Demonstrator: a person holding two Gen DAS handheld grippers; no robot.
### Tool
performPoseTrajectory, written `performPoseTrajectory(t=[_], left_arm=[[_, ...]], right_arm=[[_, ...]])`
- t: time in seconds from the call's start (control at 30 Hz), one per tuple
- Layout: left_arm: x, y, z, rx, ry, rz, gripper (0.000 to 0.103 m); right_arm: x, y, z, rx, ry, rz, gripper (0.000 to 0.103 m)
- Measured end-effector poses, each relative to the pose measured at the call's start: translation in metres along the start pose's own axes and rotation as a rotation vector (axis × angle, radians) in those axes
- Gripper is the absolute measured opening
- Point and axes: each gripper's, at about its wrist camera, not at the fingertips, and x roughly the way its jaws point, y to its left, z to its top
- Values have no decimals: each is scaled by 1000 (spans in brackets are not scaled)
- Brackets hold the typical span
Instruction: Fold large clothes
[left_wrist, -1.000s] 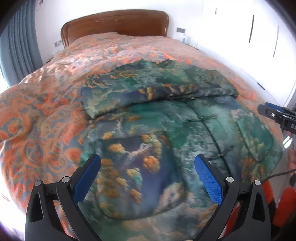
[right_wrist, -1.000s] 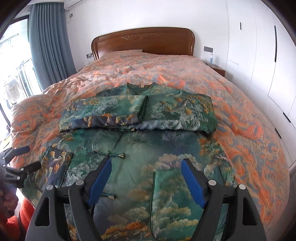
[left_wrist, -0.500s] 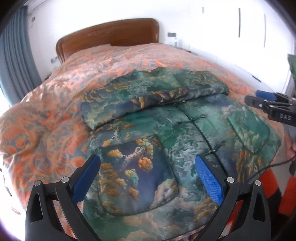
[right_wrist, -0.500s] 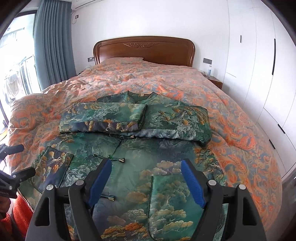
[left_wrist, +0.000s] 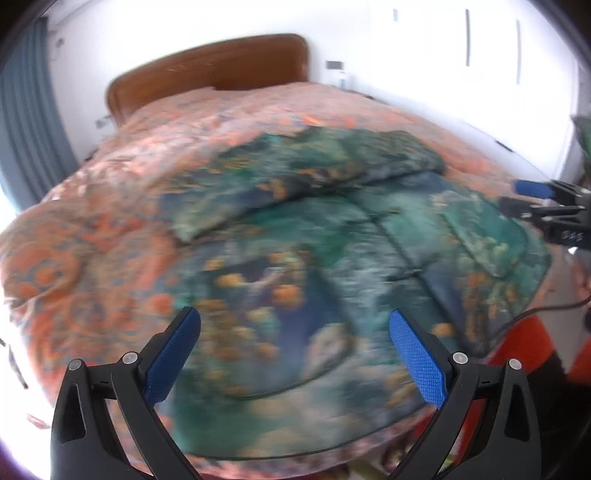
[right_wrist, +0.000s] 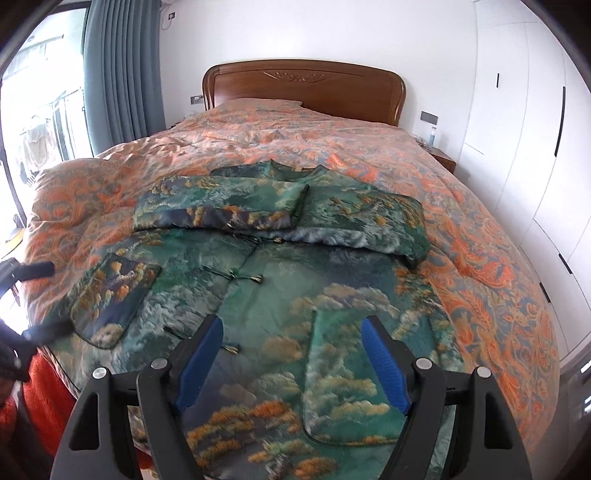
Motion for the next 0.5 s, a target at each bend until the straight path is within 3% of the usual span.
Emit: performPoseTrajectory(t=[0.13,0.2,0.3,0.37,0.5], left_arm=[[4,58,-9,-128,48,125,102],[13,81,-20,-191,93,142,102],[31,97,-36,-257,148,118,102],[48,97,-46,-279,183,61,102],[86,88,-62,-260,269,50,102]], right_arm=[[-12,-42,-9,88,-6,-48,79],[-15,-78,-19,161,6,-64,79],[-11,-120,-36,247,62,-91,79],[-5,-149,-54,310,118,-93,79],[18,-170,-82,396,218,27,79]])
